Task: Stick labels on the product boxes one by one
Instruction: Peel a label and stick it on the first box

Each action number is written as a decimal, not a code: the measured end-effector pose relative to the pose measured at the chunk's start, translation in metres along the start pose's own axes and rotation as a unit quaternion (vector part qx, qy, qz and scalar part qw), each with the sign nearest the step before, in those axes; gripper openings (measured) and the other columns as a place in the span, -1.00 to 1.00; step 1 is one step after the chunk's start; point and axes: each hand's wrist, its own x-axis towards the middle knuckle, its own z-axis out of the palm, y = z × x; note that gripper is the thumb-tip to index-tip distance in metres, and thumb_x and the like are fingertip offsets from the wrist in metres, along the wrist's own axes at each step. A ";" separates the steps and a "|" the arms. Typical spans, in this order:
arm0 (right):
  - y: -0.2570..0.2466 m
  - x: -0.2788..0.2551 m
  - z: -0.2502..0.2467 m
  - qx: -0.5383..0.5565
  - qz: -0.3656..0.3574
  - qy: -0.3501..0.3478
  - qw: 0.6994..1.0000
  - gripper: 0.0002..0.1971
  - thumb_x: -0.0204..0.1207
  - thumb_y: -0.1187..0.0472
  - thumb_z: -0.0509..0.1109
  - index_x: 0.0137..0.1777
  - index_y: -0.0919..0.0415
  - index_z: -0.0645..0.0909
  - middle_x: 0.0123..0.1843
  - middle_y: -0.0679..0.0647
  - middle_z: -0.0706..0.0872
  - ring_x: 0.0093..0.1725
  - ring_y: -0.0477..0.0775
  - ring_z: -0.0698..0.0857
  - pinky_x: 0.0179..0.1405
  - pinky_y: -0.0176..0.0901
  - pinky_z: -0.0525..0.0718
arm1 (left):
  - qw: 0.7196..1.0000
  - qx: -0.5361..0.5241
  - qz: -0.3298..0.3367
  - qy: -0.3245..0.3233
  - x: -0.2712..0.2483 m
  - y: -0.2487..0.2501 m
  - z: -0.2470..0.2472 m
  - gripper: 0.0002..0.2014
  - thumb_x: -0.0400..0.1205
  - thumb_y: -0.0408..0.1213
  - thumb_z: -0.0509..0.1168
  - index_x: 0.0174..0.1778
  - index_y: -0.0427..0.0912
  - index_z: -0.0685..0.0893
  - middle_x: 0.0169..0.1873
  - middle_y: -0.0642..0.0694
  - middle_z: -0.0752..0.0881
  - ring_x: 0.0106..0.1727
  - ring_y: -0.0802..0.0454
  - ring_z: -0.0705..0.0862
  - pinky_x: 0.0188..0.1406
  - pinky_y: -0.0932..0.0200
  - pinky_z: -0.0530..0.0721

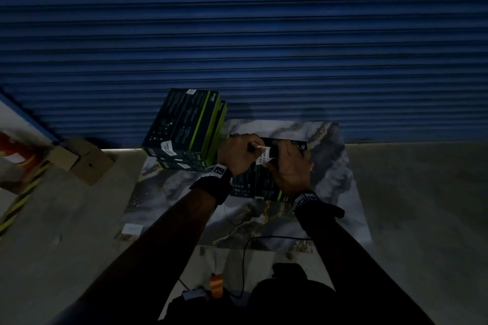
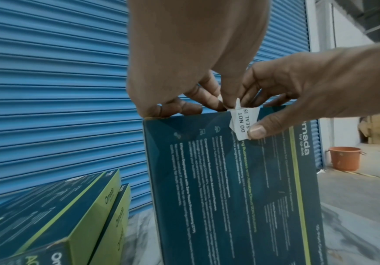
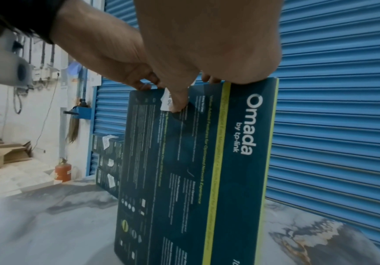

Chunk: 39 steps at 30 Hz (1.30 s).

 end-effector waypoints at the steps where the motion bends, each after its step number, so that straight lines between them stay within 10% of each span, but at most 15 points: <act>1: 0.000 0.000 0.000 0.000 0.000 0.001 1.000 -0.48 0.55 -0.17 0.44 0.42 0.03 0.47 0.26 -0.01 0.64 0.21 0.18 0.62 0.18 0.09 0.47 | 1.000 0.008 -0.003 -0.003 0.000 0.000 0.000 -0.89 0.60 0.03 0.40 -0.01 0.19 0.78 -0.15 0.19 0.82 -0.12 0.13 0.75 -0.19 0.04 0.76; 12: 0.009 0.003 0.004 0.021 -0.013 0.007 1.000 -0.46 0.51 -0.27 0.44 0.39 -0.03 0.49 0.22 -0.12 0.62 0.23 0.07 0.61 0.21 0.15 0.47 | 0.997 0.036 -0.032 -0.052 0.013 0.001 -0.006 -0.90 0.53 0.00 0.57 -0.11 0.16 0.83 0.10 -0.03 0.59 0.17 -0.05 0.66 0.23 -0.01 0.68; 21: 0.013 0.003 0.008 -0.001 -0.032 0.022 0.999 -0.45 0.53 -0.28 0.43 0.39 0.01 0.51 0.22 -0.08 0.64 0.20 0.10 0.61 0.17 0.16 0.48 | 0.994 0.021 -0.104 -0.040 0.020 0.007 -0.008 -0.60 0.48 0.07 0.59 -0.02 0.04 0.53 0.03 -0.04 0.62 0.04 -0.05 0.64 0.00 -0.06 0.67; 39: 0.017 0.002 0.011 -0.031 -0.050 0.030 0.998 -0.35 0.43 -0.26 0.51 0.44 0.05 0.54 0.37 -0.04 0.65 0.29 0.11 0.61 0.18 0.13 0.47 | 0.984 0.065 -0.080 -0.145 0.023 0.004 -0.023 -0.45 0.40 0.31 0.57 0.14 0.07 0.63 0.15 -0.03 0.51 0.12 -0.07 0.67 0.14 -0.12 0.72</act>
